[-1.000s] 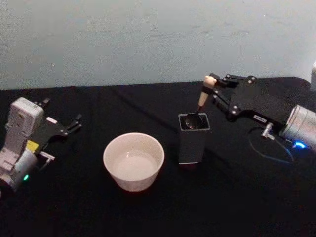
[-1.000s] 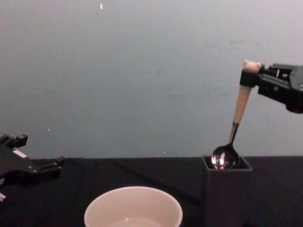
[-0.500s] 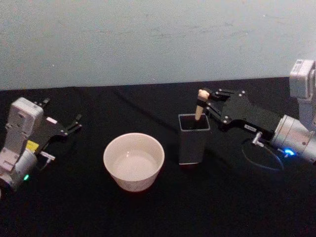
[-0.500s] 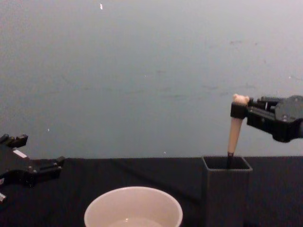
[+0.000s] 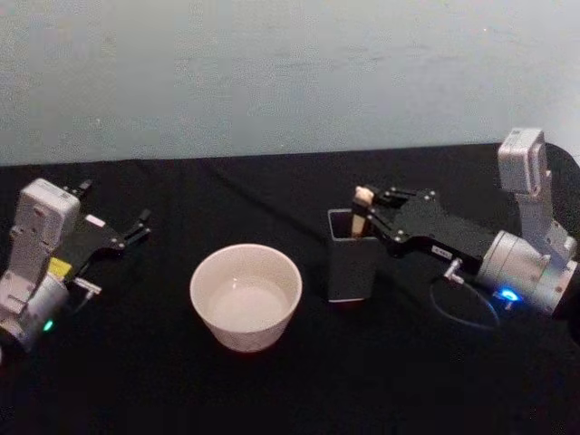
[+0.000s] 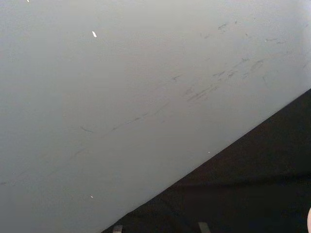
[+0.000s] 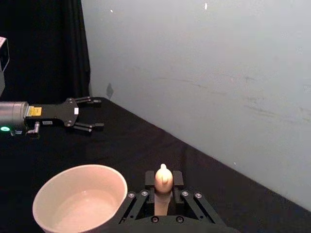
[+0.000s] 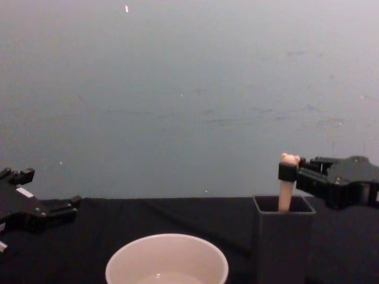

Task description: Pick up the stirring spoon with one hand, stir inside the cup, then place it back in its original position.

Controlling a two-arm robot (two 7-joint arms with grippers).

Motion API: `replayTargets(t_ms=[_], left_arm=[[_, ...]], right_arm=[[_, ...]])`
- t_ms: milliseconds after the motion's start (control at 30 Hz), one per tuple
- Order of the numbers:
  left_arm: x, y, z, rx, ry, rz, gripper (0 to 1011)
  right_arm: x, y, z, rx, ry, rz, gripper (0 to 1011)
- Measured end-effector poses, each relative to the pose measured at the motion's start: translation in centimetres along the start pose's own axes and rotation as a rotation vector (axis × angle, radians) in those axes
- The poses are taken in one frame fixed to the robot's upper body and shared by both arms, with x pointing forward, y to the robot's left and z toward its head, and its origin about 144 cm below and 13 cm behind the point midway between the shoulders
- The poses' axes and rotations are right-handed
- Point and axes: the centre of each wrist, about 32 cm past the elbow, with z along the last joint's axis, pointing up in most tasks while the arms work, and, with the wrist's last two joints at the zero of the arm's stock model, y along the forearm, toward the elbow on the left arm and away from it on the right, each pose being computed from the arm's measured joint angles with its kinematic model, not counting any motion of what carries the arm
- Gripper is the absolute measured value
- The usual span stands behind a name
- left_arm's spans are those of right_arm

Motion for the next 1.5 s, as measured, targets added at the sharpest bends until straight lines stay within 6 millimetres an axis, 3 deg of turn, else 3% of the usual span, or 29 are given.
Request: replayTargets(t_ms=[733, 1000, 1167, 1500], left_arm=[[0.00, 0.00, 0.00, 0.000, 0.000, 0.000, 1001], [0.00, 0.00, 0.00, 0.000, 0.000, 0.000, 1001], [0.00, 0.00, 0.00, 0.000, 0.000, 0.000, 1001], [0.00, 0.00, 0.00, 0.000, 0.000, 0.000, 1001]], right_arm=[[-0.27, 0.13, -0.82, -0.038, 0.015, -0.023, 205], [-0.25, 0.12, -0.77, -0.035, 0.015, -0.022, 416], [-0.24, 0.12, -0.76, -0.034, 0.015, -0.021, 613], [-0.24, 0.12, -0.76, -0.033, 0.016, -0.019, 912]])
